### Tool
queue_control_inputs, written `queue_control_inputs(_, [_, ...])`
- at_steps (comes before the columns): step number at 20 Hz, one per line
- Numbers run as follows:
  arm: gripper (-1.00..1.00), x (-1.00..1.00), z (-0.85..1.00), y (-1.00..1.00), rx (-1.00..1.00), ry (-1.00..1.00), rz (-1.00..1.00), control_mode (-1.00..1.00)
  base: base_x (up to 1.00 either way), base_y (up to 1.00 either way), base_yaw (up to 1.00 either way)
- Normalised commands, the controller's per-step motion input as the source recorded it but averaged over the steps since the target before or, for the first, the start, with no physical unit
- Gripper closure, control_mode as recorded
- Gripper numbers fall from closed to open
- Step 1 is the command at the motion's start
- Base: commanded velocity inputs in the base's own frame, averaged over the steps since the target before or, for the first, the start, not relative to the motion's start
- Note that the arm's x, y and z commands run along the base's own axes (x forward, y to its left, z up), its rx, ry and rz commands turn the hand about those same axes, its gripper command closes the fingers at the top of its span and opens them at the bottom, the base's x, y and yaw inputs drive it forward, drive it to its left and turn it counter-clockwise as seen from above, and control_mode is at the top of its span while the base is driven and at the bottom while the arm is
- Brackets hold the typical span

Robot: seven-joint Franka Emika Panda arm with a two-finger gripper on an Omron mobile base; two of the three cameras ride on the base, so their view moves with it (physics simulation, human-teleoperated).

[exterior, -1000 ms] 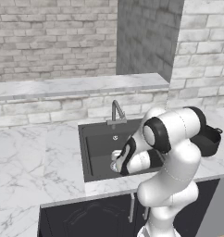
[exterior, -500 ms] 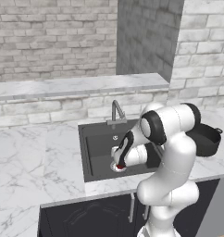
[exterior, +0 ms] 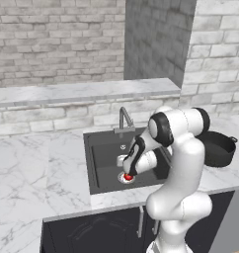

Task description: Dump the tomato from the pot into the sink. Then turn on the water and wash the tomato. Then turn off the water and put the tomato back in the pot.

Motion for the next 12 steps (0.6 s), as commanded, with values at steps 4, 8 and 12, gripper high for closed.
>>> queue_control_inputs(4, [-1.00,0.00,-0.25,0.22,0.00,0.01,0.00,-1.00,0.00,0.00,0.00])
queue_control_inputs(8, [-1.00,0.01,-0.23,0.06,0.00,0.00,0.00,-1.00,0.00,0.00,0.00])
queue_control_inputs(12, [-1.00,0.16,-0.24,0.00,0.00,0.00,0.00,-1.00,0.00,0.00,0.00])
